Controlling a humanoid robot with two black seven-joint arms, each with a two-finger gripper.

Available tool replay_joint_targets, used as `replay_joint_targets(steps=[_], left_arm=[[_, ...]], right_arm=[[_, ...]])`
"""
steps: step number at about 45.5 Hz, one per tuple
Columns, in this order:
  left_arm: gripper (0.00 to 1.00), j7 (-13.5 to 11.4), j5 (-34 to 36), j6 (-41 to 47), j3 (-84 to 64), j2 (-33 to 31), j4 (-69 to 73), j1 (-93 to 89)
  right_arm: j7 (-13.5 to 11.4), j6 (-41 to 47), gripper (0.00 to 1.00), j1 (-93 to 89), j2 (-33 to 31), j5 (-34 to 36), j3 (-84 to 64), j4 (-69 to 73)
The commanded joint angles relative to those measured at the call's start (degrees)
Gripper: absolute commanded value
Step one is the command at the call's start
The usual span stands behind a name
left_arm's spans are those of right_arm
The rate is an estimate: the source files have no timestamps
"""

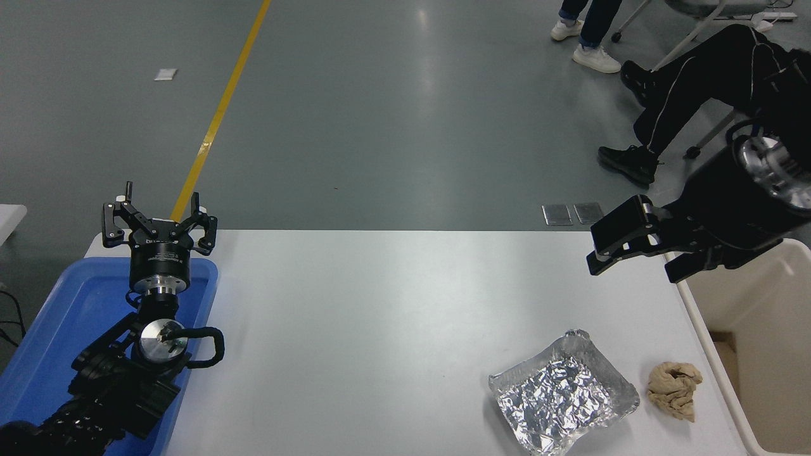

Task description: Pick up foil plate and place in dustbin

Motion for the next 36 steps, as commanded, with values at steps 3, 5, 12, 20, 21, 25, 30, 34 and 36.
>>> replay_joint_targets(steps=[3, 5, 12, 20, 21, 25, 30, 34, 36], left_arm=[[0.99, 0.0, 0.0, 0.0, 0.0, 0.0, 0.0, 0.0], [0.99, 0.0, 0.0, 0.0, 0.0, 0.0, 0.0, 0.0], [0.99, 0.0, 0.1, 0.0, 0.0, 0.0, 0.0, 0.0], [0.99, 0.0, 0.0, 0.0, 0.0, 0.0, 0.0, 0.0], [0.99, 0.0, 0.0, 0.0, 0.0, 0.0, 0.0, 0.0], [0.99, 0.0, 0.0, 0.0, 0.0, 0.0, 0.0, 0.0], [0.99, 0.0, 0.1, 0.0, 0.0, 0.0, 0.0, 0.0], [0.99, 0.0, 0.1, 0.0, 0.0, 0.0, 0.0, 0.0], [0.99, 0.0, 0.1, 0.0, 0.0, 0.0, 0.0, 0.0]], right_arm=[[-0.6, -12.3, 1.00, -11.3, -1.4, 0.7, -4.6, -0.4], [-0.6, -15.2, 1.00, -14.5, -1.2, 1.2, -4.6, -1.2], [-0.7, -22.5, 1.00, -23.5, -1.0, 1.4, -3.8, -2.3], [-0.6, -34.2, 0.98, -33.2, -0.8, 0.6, -0.3, -2.7], [-0.6, -35.5, 0.98, -34.1, -0.8, 0.3, 0.2, -2.7], [-0.6, -39.1, 0.98, -37.0, 0.6, -0.9, 1.0, -2.7], [-0.6, -44.0, 0.98, -41.0, 2.4, -4.2, 2.8, -2.8], [-0.5, -48.0, 0.98, -43.6, 4.5, -6.3, 3.9, -3.4], [-0.4, -50.5, 0.98, -45.1, 5.8, -7.3, 3.8, -3.7]])
